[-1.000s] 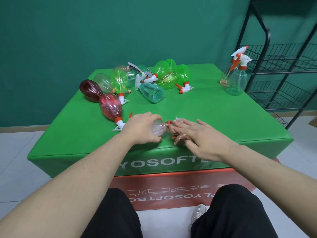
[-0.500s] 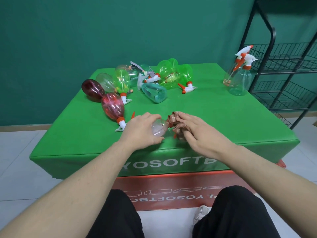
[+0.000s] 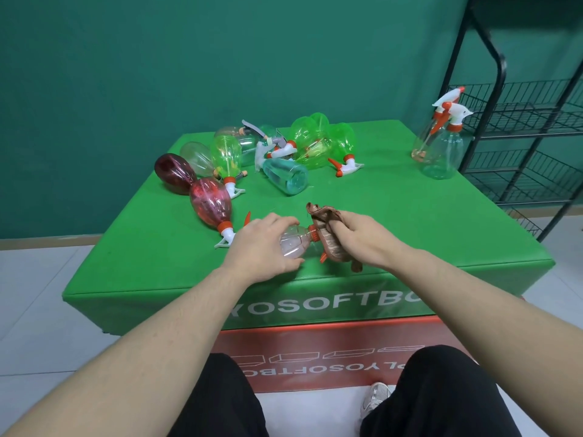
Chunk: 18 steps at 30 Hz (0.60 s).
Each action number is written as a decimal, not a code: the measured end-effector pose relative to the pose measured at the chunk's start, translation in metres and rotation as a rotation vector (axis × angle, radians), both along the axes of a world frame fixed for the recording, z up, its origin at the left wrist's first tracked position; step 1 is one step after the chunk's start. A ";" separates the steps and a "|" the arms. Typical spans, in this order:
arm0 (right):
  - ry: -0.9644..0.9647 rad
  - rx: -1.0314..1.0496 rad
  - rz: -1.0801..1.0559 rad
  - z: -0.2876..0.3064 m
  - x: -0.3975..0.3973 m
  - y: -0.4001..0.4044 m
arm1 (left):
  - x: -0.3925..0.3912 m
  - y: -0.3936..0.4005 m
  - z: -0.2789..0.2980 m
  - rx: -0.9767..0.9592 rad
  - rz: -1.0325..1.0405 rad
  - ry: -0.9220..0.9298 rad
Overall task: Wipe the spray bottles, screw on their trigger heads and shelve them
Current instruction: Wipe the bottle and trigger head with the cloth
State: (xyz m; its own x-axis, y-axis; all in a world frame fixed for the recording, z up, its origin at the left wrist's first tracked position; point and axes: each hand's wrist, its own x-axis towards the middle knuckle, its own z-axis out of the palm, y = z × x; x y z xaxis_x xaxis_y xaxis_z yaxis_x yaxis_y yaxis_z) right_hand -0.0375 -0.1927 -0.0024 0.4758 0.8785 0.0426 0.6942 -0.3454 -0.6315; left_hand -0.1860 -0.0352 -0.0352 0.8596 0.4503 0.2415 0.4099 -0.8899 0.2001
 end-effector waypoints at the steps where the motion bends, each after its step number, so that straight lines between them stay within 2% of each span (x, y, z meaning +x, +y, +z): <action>1: -0.014 0.013 0.007 -0.001 -0.001 -0.003 | 0.000 0.000 0.000 0.001 0.003 0.008; 12: -0.131 0.097 0.067 -0.006 -0.007 -0.028 | 0.007 0.005 0.008 -0.067 0.020 0.079; 18: -0.212 -0.010 0.098 -0.009 -0.003 -0.026 | 0.004 0.005 0.009 -0.038 0.030 0.058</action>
State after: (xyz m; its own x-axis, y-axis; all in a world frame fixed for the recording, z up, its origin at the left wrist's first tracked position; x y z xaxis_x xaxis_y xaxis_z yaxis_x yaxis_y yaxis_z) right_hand -0.0403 -0.2189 -0.0115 0.3692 0.9210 0.1241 0.8417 -0.2748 -0.4648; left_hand -0.1823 -0.0306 -0.0262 0.8576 0.4842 0.1735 0.4485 -0.8691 0.2086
